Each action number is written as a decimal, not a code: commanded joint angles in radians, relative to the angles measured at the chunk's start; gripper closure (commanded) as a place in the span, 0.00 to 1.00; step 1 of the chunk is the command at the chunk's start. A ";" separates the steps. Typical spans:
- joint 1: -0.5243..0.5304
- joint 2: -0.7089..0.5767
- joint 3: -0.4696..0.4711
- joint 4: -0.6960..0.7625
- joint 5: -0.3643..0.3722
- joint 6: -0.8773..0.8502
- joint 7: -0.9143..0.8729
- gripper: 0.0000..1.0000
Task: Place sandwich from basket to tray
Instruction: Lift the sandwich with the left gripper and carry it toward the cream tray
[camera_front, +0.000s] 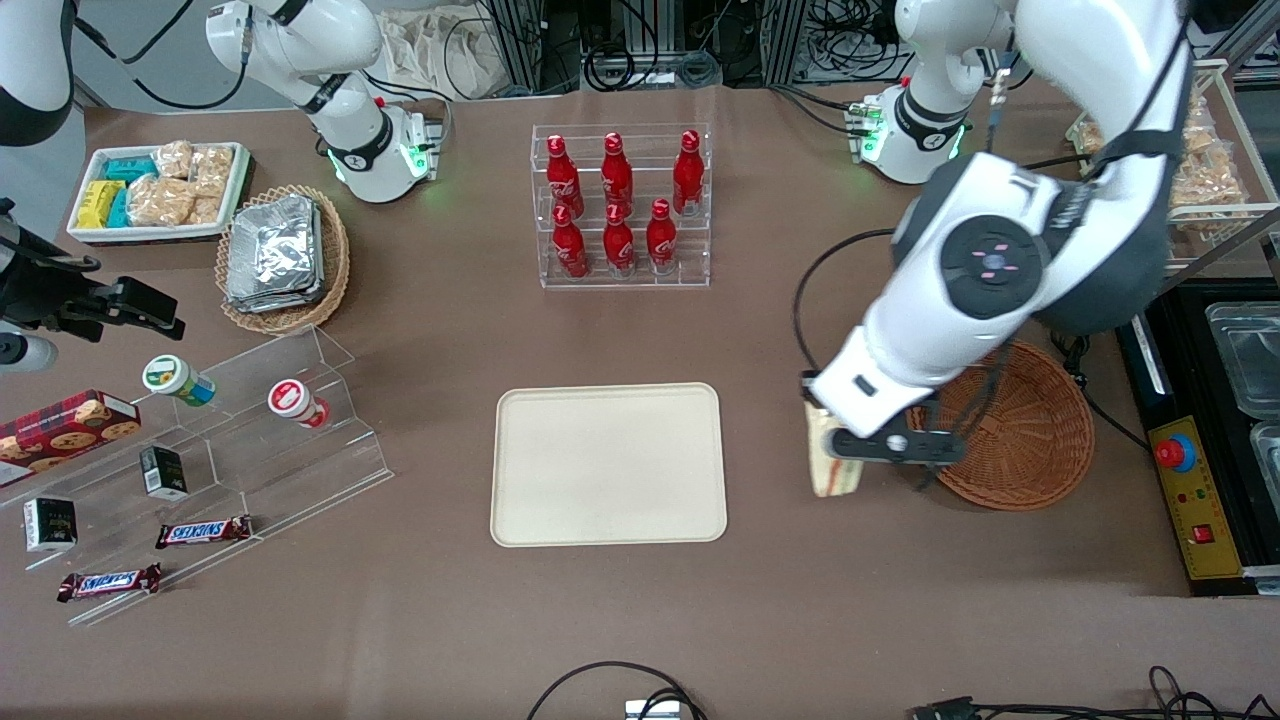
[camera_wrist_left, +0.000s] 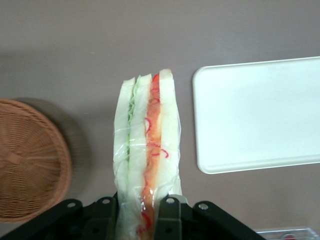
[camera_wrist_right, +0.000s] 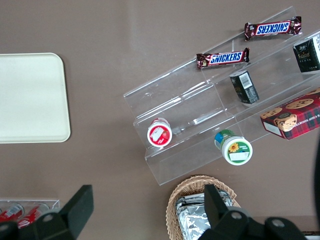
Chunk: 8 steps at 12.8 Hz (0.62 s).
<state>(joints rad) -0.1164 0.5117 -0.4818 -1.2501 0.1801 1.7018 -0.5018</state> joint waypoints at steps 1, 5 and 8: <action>-0.066 0.069 0.003 0.064 0.018 0.016 -0.059 0.79; -0.152 0.161 0.003 0.063 0.116 0.114 -0.164 0.79; -0.173 0.232 0.003 0.063 0.125 0.192 -0.195 0.79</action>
<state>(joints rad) -0.2716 0.6863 -0.4815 -1.2372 0.2846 1.8685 -0.6704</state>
